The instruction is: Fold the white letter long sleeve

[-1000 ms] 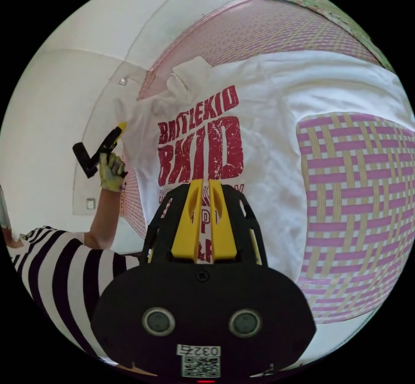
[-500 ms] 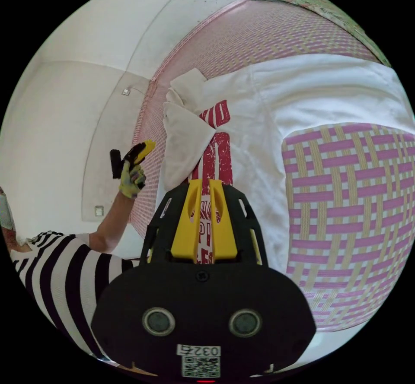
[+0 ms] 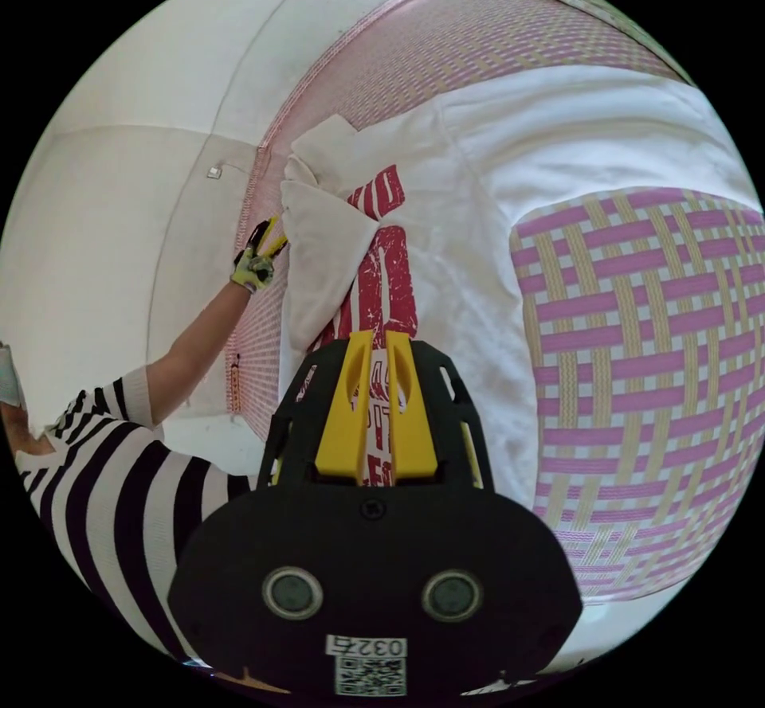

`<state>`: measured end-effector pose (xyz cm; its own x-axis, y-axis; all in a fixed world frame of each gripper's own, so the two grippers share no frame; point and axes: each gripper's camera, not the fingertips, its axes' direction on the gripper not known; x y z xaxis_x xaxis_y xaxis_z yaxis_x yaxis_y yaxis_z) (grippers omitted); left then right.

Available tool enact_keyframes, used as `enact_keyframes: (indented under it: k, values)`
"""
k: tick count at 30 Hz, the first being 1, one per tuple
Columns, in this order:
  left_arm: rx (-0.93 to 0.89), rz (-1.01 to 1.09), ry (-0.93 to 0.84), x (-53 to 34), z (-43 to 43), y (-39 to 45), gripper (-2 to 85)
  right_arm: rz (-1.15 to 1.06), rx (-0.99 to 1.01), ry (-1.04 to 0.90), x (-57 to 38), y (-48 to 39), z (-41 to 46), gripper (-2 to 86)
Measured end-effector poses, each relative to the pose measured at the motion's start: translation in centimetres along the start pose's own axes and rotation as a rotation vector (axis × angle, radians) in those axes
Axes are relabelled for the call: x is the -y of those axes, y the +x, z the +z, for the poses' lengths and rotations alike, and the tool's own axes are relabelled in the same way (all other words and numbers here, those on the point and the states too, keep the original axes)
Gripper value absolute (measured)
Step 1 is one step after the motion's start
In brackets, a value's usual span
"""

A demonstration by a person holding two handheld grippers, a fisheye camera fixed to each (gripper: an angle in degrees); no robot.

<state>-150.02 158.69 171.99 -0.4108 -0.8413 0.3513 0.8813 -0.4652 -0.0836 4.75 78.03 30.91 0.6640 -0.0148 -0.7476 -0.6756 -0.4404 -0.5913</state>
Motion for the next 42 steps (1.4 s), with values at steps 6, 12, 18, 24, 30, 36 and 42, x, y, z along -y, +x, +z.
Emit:
enact_keyframes:
  k: [6,12,18,24,30,36,42]
  values:
    - [-0.275,0.127,0.125,-0.8,-5.1,2.4,-1.4,-0.014,0.002,-0.015,0.5,-0.2,0.0,3.7]
    - [-0.201,0.469,0.403,-2.7,-27.6,11.4,-1.0,-0.018,0.006,-0.019,0.5,0.0,0.0,3.6]
    - [0.659,-0.069,0.721,-7.9,-45.4,7.6,5.4,-0.019,0.007,-0.055,1.1,-0.2,1.4,3.7]
    - [0.478,-0.031,0.661,-16.9,-41.5,-2.2,-0.2,-0.053,-0.02,-0.084,1.6,-1.0,2.3,3.7]
    - [0.096,0.195,0.109,-25.0,-22.1,-4.3,-0.9,-0.049,-0.067,-0.105,0.4,0.1,1.9,3.9]
    - [0.223,0.283,-0.343,-35.6,-10.1,-2.7,-0.9,-0.086,-0.149,-0.154,-3.0,1.5,1.0,3.8]
    - [0.517,0.243,-0.419,-40.3,-10.4,-4.0,-0.9,-0.112,-0.261,-0.218,-6.7,4.6,0.4,3.4]
